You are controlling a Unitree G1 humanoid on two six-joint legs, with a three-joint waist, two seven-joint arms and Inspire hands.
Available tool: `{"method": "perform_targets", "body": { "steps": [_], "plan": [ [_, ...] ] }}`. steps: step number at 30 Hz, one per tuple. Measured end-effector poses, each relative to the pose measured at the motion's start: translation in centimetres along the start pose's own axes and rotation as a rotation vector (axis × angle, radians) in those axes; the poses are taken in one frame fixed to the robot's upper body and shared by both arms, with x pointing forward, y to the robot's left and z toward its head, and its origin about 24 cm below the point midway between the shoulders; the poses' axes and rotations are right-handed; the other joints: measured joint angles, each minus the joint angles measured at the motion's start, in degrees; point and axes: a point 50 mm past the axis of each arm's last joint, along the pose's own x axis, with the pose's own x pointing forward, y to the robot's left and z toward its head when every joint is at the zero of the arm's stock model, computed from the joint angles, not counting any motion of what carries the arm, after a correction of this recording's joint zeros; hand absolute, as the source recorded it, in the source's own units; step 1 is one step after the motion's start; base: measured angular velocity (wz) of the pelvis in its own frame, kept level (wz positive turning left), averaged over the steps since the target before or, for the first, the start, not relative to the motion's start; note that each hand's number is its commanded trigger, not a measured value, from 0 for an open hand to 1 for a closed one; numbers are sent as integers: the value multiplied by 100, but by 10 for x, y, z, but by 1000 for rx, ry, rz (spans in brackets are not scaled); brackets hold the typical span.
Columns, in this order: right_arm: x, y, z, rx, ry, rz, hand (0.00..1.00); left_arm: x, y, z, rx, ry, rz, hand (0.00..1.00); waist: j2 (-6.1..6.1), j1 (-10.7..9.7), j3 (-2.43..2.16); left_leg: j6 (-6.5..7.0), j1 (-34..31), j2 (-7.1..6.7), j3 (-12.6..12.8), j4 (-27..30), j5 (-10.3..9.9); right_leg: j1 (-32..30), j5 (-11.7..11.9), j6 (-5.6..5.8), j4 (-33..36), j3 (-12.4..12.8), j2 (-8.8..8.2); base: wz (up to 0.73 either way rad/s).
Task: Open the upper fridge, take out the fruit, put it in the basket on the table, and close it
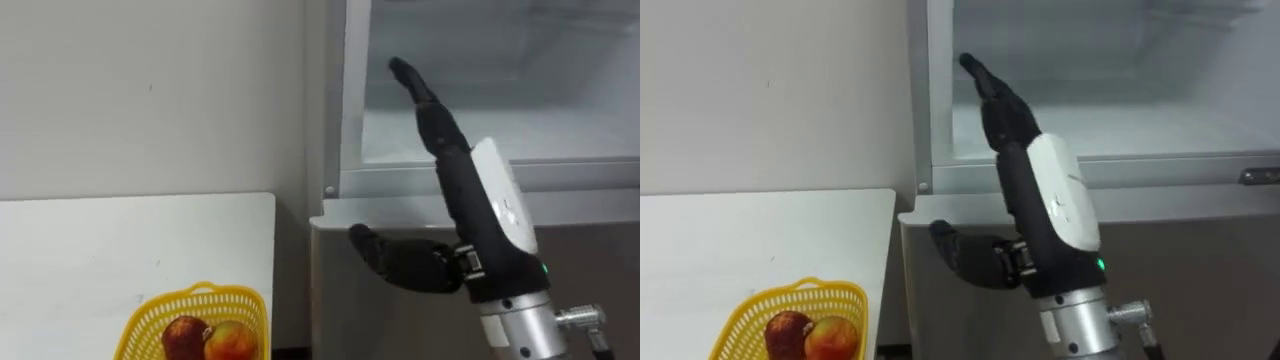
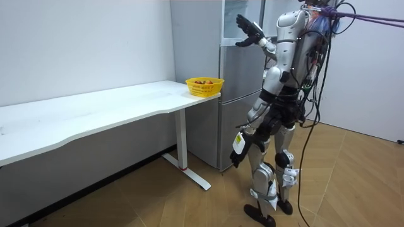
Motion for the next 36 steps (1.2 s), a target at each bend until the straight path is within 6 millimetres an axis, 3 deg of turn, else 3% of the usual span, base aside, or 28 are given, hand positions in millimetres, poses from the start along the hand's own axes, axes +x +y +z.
{"method": "perform_targets", "body": {
  "steps": [8, 14, 16, 22, 29, 36],
  "plan": [
    [-21, -19, -22, -21, 130, -100, 0, -1, -1, -8, -29, 15, 0, 0, 45, -255, 28, 1, 30, 1, 38, -14, -3, -47, -1, -1, -21, 121, -1, -5],
    [-44, -29, -42, -57, 242, -175, 0, -2, 1, -11, -64, 13, 30, 0, 36, -273, 11, -1, 43, 4, 106, -25, -1, -42, 8, 2, -98, 127, 28, 0],
    [-52, -31, -46, -73, 273, -186, 0, -2, 1, -11, -69, 11, 32, 0, 36, -278, -18, -2, -12, 4, 109, -43, -1, -116, 8, 2, -97, 126, 30, 0],
    [-70, -32, -58, -107, 356, -185, 0, -2, 2, -10, -75, 9, 55, 0, 35, -304, -33, -3, -21, 8, 129, -51, -2, -110, 9, 3, -87, 127, 29, 0],
    [-104, -25, -81, -138, 526, -129, 0, -2, 0, -8, -120, 2, 69, 0, 110, -298, -4, -3, 75, 14, 210, -138, -6, -69, 9, 4, -48, 286, 38, -9],
    [-128, -21, -94, -115, 650, -122, 0, -2, 0, -9, -140, 5, 70, 0, 145, -406, -11, -3, 54, 30, 290, -102, -5, -116, 7, 4, -98, 320, 43, -2]
  ]
}}
